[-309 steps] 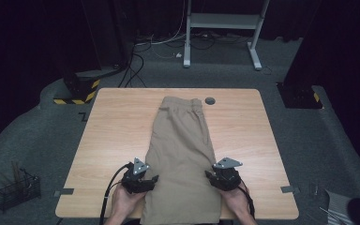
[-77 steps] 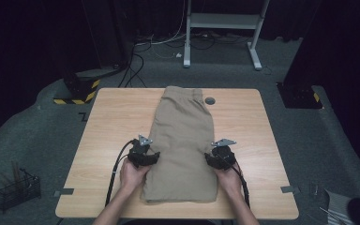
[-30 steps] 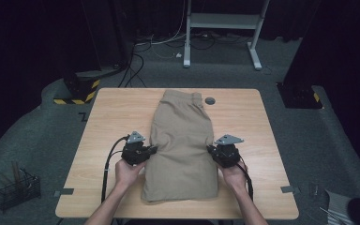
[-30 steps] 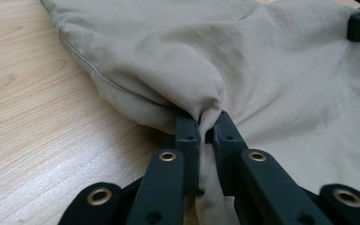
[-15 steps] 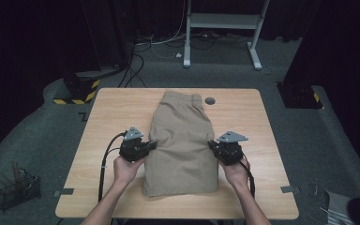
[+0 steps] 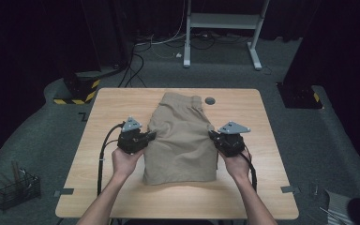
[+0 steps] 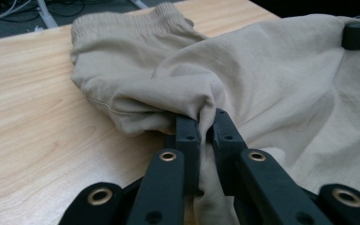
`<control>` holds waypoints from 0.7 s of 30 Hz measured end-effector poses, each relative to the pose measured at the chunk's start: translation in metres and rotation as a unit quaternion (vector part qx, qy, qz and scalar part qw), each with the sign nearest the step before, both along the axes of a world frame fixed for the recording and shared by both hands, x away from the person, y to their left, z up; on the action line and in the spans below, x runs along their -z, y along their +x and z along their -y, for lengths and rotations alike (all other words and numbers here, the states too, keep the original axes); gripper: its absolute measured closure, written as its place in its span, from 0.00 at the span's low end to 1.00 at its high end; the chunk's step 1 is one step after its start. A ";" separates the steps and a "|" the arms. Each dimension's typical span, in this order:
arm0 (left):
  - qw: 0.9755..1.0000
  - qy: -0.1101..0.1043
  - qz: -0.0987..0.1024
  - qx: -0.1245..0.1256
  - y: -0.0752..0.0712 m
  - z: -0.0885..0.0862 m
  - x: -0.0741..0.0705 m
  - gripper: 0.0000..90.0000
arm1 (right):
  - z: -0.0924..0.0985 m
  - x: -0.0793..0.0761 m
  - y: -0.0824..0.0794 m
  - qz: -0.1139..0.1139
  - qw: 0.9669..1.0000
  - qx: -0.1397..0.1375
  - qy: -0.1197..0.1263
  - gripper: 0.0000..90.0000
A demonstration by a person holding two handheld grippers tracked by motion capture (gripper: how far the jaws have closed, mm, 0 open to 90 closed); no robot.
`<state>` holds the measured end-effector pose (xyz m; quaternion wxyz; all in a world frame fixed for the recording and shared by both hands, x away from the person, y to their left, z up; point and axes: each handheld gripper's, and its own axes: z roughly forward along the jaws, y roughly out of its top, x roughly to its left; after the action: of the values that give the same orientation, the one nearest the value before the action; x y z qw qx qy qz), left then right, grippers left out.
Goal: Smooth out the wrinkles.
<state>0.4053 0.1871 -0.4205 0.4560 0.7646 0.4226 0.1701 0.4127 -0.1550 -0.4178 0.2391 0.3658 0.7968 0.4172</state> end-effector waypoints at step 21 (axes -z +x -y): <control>1.000 -0.015 0.017 0.010 -0.050 -0.010 -0.012 0.94 | -0.002 -0.012 -0.044 0.028 0.999 -0.036 0.017 0.97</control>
<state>0.3554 0.1971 -0.4085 0.4761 0.7590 0.4094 0.1721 0.3686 -0.1533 -0.4059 0.2401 0.3289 0.7951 0.4494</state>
